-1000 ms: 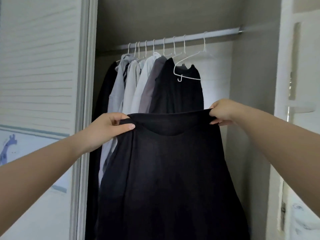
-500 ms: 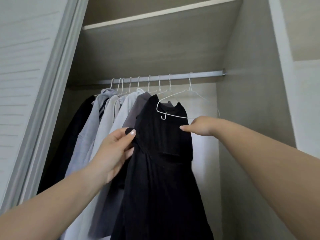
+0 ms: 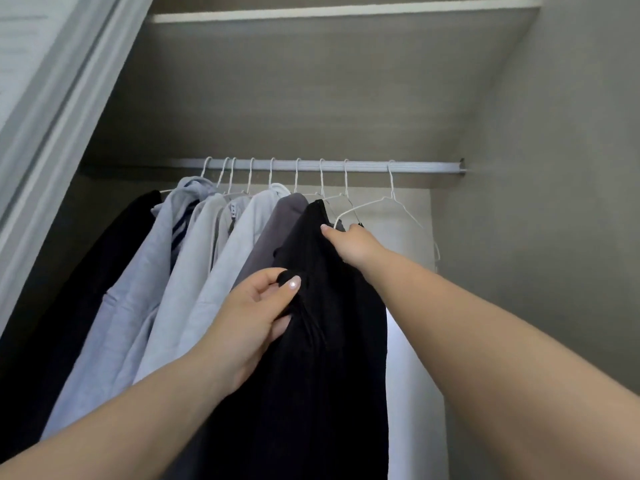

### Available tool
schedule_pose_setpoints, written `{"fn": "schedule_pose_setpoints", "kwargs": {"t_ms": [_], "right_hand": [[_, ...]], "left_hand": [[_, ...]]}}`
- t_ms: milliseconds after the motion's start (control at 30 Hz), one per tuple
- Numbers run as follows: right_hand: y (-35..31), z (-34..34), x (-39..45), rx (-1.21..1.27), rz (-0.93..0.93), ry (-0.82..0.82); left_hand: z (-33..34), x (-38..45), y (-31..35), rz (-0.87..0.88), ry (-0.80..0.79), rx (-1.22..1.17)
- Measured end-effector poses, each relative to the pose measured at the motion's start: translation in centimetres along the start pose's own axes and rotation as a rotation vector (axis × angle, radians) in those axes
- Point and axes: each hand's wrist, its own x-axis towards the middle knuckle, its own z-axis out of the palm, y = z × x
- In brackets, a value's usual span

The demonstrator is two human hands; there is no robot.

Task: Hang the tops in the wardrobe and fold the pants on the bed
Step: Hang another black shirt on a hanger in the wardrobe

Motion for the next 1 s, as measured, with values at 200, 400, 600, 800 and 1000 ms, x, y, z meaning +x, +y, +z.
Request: {"fn": "schedule_pose_setpoints", "kwargs": {"t_ms": [200, 400, 600, 800, 1000], "right_hand": [[0.4, 2.8, 3.2, -0.067, 0.002, 0.163], [1.1, 2.7, 4.0, -0.242, -0.007, 0.356], [0.5, 0.8, 3.7, -0.256, -0.126, 0.520], [0.5, -0.9, 0.6, -0.261, -0.233, 0.549], [1.7, -1.5, -8.0, -0.120, -0.197, 0.421]], "left_hand": [[-2.5, 1.4, -1.9, -0.012, -0.041, -0.080], [-3.4, 1.8, -3.2, -0.001, -0.110, -0.104], [-3.1, 2.0, -4.6, -0.004, -0.167, -0.202], [-2.8, 0.9, -5.8, -0.012, -0.166, -0.255], [-1.6, -1.6, -5.5, -0.090, -0.099, -0.157]]}}
